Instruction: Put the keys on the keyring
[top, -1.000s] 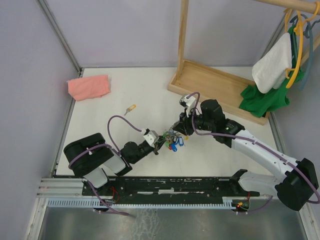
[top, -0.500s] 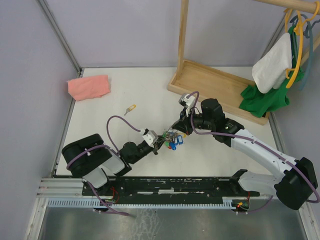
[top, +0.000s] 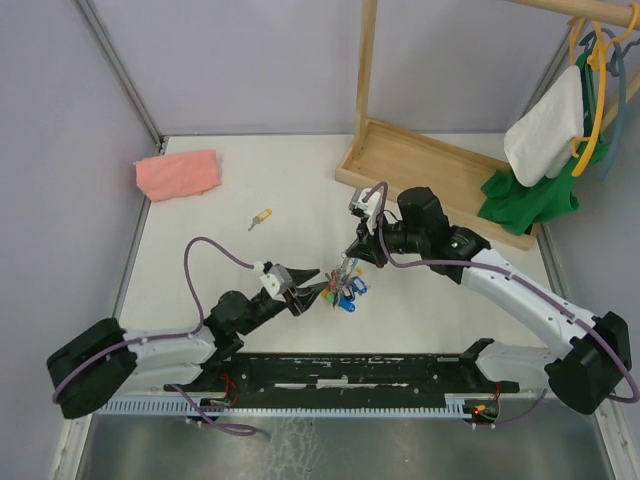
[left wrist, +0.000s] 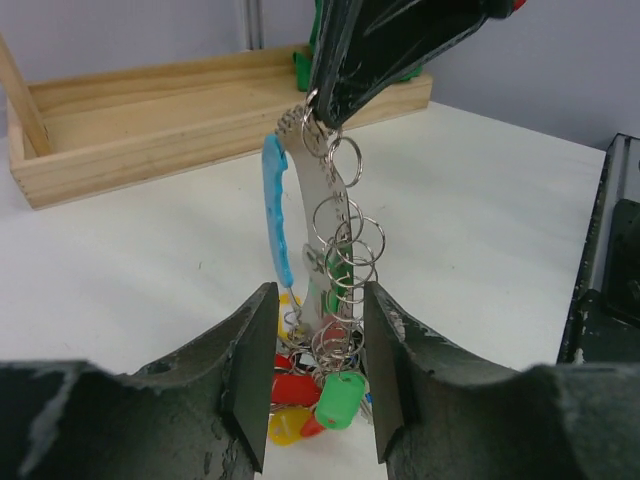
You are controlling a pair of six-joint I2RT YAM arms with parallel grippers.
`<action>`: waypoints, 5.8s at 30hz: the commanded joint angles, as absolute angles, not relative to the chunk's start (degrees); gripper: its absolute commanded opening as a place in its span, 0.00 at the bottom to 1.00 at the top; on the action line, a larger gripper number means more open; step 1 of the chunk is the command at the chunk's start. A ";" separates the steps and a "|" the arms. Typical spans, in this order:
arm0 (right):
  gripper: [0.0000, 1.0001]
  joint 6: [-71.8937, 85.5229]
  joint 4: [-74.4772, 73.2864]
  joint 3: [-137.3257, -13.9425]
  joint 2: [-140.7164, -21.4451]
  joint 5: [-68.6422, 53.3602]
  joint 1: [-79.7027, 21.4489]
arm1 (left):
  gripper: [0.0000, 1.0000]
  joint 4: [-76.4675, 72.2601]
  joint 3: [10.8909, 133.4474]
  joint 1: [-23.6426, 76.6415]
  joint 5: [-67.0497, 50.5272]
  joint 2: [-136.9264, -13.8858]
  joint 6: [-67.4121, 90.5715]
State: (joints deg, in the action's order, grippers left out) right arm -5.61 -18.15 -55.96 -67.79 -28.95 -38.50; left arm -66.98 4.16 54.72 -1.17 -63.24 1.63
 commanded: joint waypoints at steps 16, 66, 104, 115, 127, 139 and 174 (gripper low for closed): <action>0.01 -20.13 -15.42 -55.55 -68.52 -42.06 -38.40 | 0.46 -53.88 14.38 46.12 -24.88 -55.74 -0.42; 0.01 -19.66 -10.56 -52.45 -66.43 -44.62 -38.33 | 0.09 -65.68 19.77 39.44 -38.58 -73.04 11.43; 0.35 -26.70 -9.68 -49.09 -66.67 -48.21 -38.50 | 0.03 -31.26 28.48 41.65 -36.38 -60.52 -16.75; 0.32 -27.54 -10.69 -49.51 -68.18 -47.29 -38.79 | 0.03 -28.26 29.77 42.83 -35.79 -59.01 -18.57; 0.14 -28.99 -12.64 -50.01 -68.77 -43.67 -39.55 | 0.03 -18.17 34.26 45.76 -30.08 -58.28 -21.87; 0.01 -22.88 3.88 -42.90 -66.17 -42.91 -39.23 | 0.25 -21.49 30.51 46.37 -26.25 -52.99 -18.35; 0.01 -5.62 51.79 -27.24 -66.22 -46.74 -36.81 | 0.38 -52.66 21.49 31.20 -46.18 -62.16 2.70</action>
State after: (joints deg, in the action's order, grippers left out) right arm -6.04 45.52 -26.94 -67.68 -45.01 -36.99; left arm -48.73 20.25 31.57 -46.04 -61.60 0.16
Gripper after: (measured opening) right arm 0.015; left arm 0.381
